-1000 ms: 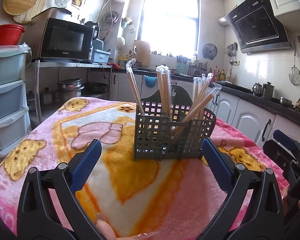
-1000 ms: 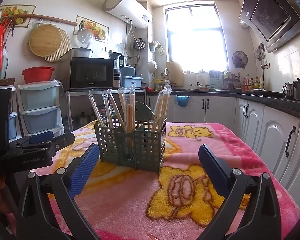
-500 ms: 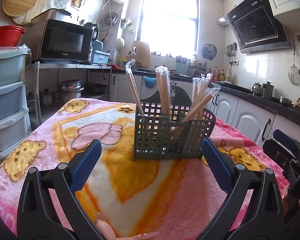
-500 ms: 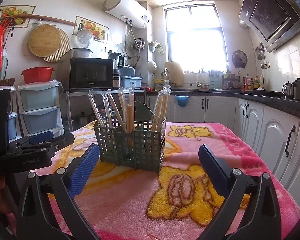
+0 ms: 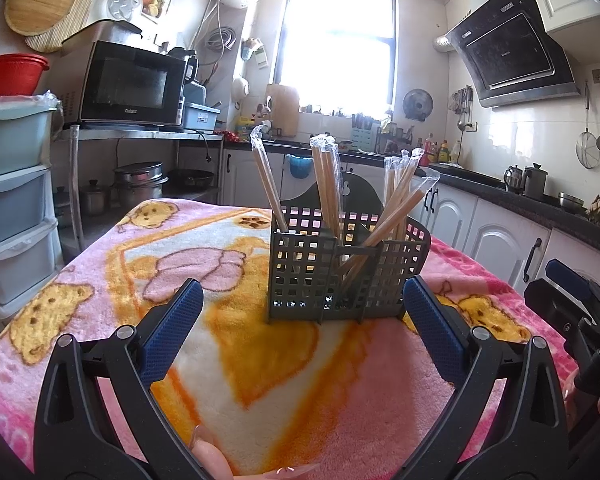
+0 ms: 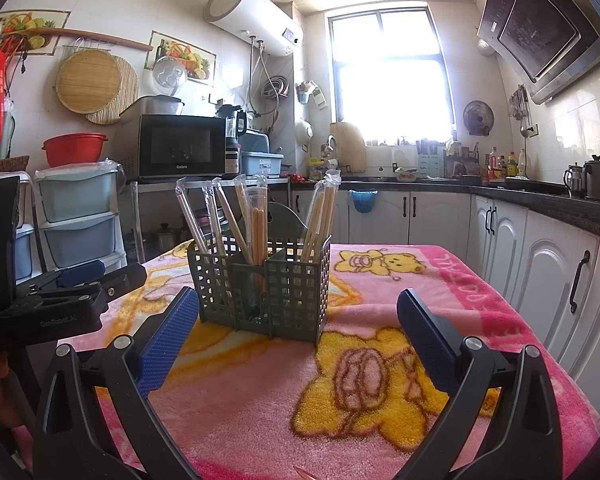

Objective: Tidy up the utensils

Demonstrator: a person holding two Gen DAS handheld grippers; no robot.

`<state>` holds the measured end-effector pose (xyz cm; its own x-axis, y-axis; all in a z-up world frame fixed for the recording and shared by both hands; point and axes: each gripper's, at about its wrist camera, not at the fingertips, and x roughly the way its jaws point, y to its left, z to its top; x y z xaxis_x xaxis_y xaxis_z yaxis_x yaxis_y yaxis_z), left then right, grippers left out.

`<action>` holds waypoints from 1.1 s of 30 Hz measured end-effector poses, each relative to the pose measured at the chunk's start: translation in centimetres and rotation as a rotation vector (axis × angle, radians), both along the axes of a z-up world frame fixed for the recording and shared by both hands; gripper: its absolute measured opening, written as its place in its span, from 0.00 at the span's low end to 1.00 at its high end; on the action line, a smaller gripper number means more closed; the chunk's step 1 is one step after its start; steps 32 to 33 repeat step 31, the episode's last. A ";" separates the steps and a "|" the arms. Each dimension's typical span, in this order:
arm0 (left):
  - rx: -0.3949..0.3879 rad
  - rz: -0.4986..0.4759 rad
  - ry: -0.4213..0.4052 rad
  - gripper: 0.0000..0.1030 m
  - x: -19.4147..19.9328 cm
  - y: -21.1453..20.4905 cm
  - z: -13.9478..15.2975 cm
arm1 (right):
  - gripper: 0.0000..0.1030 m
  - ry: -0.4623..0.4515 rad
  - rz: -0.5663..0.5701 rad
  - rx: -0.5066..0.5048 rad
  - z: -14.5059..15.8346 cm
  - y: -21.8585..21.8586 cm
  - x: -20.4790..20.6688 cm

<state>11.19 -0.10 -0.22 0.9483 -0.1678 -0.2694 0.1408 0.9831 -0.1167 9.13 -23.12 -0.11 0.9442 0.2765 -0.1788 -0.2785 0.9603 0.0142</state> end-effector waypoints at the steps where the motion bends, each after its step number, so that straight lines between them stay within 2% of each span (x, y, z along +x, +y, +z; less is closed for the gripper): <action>1: 0.000 -0.001 0.000 0.90 0.0 0.0 0.0 | 0.94 0.000 -0.001 0.000 0.0 0.0 0.0; 14: -0.017 0.001 0.021 0.90 0.6 0.6 -0.2 | 0.94 0.022 -0.029 0.010 -0.1 -0.3 0.2; 19: -0.047 0.023 0.066 0.90 1.3 1.3 -0.5 | 0.94 0.112 -0.096 0.021 -0.4 -1.1 1.9; 22: -0.074 0.041 0.114 0.90 1.6 2.4 -0.2 | 0.94 0.189 -0.161 0.040 -0.4 -2.8 3.4; 25: -0.104 0.127 0.229 0.90 3.7 5.8 0.2 | 0.94 0.311 -0.264 0.011 -1.0 -5.4 6.3; 27: -0.057 0.195 0.330 0.90 5.8 7.8 -0.3 | 0.94 0.439 -0.323 -0.018 -2.2 -7.4 8.9; 28: 0.001 0.260 0.412 0.90 7.7 9.2 -1.2 | 0.94 0.545 -0.388 -0.057 -3.4 -8.6 10.9; 30: 0.055 0.343 0.474 0.90 9.9 11.1 -2.5 | 0.94 0.637 -0.445 -0.078 -5.0 -10.4 13.2; 31: 0.070 0.391 0.510 0.90 11.3 12.5 -3.6 | 0.94 0.660 -0.468 -0.082 -5.5 -11.0 13.9; 33: 0.070 0.391 0.510 0.90 11.3 12.5 -3.6 | 0.94 0.660 -0.468 -0.082 -5.5 -11.0 13.9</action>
